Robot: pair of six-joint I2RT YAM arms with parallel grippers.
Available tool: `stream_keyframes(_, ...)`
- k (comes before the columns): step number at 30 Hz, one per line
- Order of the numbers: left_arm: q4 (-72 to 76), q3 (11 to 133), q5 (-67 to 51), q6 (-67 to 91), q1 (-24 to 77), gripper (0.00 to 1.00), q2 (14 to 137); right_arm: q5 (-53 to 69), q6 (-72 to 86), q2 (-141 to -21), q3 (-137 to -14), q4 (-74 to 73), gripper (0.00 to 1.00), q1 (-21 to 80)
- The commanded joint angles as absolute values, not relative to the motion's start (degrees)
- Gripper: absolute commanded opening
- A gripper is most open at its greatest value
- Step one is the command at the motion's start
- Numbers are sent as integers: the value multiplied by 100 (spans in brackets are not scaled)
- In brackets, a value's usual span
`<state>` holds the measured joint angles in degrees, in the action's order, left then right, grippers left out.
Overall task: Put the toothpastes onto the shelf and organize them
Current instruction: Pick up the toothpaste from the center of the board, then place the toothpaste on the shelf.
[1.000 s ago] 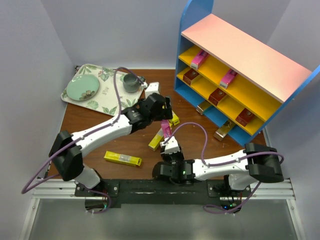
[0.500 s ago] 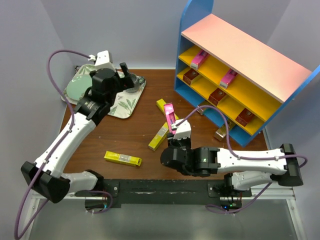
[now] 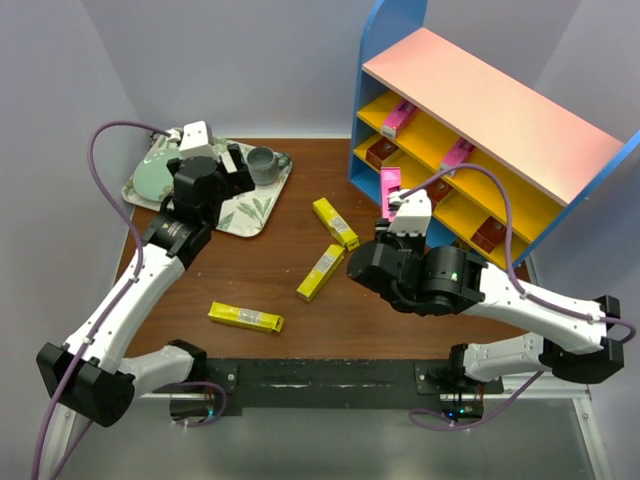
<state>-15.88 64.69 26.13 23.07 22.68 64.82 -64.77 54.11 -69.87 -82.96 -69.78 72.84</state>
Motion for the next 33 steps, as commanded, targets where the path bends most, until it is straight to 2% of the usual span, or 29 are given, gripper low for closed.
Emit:
stream_keyframes(1, -1239, 6425, 2558, 2188, 2215, 100, 6267, -6742, 5634, -6646, -8701, -7690, 6, 7005)
stream_keyframes(12, -1204, 6363, 2426, 2197, 2206, 100, 6100, -6409, 5221, -6609, -9176, -7744, 5, 5723)
stream_keyframes(33, -1116, 6267, 2347, 2206, 2215, 100, 6073, -4940, 3438, -6091, -8658, -6549, 8, 2831)
